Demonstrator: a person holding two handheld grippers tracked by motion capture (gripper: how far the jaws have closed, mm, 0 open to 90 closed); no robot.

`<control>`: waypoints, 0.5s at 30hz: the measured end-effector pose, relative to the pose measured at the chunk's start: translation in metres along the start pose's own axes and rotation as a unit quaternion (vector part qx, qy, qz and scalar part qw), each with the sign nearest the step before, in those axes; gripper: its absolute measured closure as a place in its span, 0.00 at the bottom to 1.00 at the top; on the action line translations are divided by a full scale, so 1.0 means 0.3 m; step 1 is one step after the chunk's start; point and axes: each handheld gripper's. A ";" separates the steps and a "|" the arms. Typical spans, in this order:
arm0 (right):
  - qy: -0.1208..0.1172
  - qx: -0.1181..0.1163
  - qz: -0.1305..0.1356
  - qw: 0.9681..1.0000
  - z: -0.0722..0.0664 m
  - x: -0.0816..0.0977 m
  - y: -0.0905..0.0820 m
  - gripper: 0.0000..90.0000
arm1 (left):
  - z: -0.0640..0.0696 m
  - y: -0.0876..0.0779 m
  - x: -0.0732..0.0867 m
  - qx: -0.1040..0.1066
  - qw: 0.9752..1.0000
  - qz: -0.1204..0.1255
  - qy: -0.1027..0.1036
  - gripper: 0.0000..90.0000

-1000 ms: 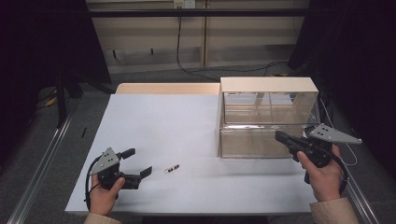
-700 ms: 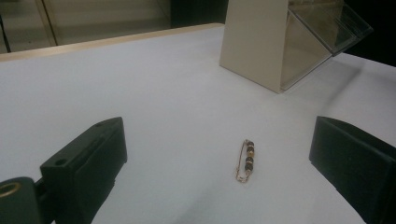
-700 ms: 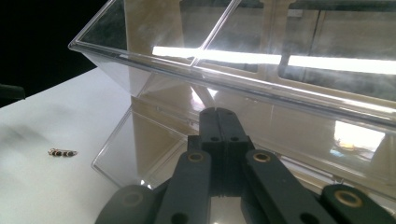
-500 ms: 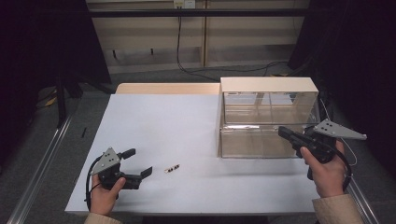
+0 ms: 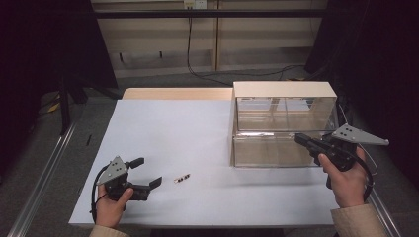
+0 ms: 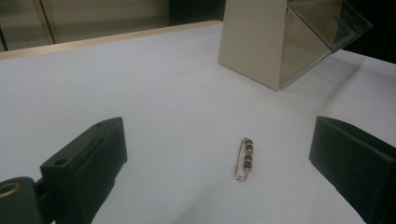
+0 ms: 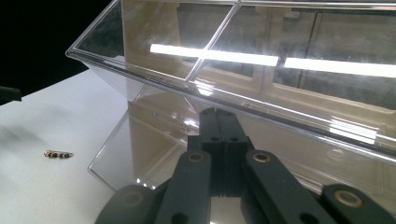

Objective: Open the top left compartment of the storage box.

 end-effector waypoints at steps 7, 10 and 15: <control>-0.004 0.000 -0.002 1.000 -0.003 -0.003 -0.003 1.00 | 0.000 0.002 0.000 0.000 1.000 -0.001 -0.001 0.04; -0.011 -0.002 -0.002 1.000 -0.010 -0.008 -0.006 1.00 | 0.000 0.002 0.000 0.000 1.000 -0.001 -0.002 0.04; -0.010 -0.002 0.028 1.000 -0.019 -0.043 -0.029 1.00 | 0.002 0.003 -0.002 -0.001 1.000 -0.002 0.000 0.04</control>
Point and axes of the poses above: each handheld gripper's, and its own axes: y roughly forward along the jaws, x roughly out of its underside, z roughly to its right, and after that the axes turned 7 degrees about -z, right-handed
